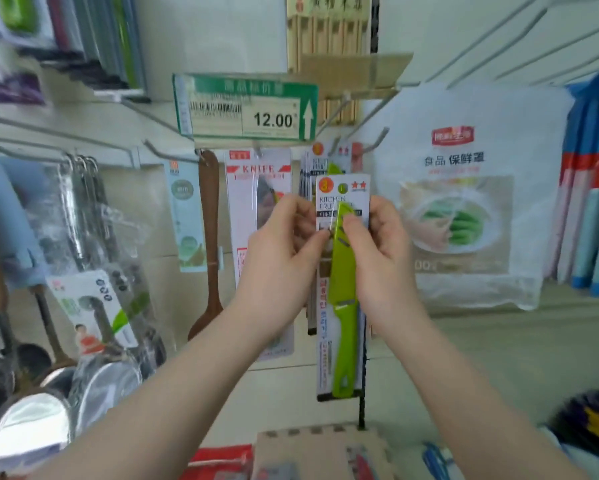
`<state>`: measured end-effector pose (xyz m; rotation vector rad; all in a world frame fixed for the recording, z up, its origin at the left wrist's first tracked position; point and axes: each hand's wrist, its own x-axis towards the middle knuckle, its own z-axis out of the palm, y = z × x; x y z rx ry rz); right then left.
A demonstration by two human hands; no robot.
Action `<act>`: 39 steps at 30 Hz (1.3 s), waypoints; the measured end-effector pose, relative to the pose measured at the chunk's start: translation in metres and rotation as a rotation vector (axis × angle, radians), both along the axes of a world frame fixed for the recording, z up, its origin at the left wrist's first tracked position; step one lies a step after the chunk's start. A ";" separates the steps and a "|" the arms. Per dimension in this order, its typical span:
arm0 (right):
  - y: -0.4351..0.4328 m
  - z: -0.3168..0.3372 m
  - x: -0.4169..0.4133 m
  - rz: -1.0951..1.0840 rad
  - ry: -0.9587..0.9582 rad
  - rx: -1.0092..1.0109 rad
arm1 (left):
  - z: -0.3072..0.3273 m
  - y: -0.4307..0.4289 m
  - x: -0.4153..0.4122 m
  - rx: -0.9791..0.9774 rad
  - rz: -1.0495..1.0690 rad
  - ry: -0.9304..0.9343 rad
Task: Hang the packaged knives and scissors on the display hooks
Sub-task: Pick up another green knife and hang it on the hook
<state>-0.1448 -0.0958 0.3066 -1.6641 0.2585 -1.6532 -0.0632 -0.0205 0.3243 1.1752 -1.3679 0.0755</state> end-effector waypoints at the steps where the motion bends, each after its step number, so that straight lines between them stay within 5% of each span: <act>1: 0.000 0.007 0.000 0.004 -0.003 -0.004 | 0.007 -0.002 -0.001 -0.003 0.022 -0.004; 19: -0.016 0.059 0.007 -0.121 0.105 -0.010 | 0.050 -0.028 -0.002 0.027 0.140 0.139; 29: -0.023 0.060 0.017 -0.161 0.186 0.048 | 0.054 -0.031 0.003 0.170 0.240 0.026; 39: -0.026 0.054 0.019 -0.211 0.169 0.052 | 0.040 -0.031 -0.003 0.051 0.420 -0.247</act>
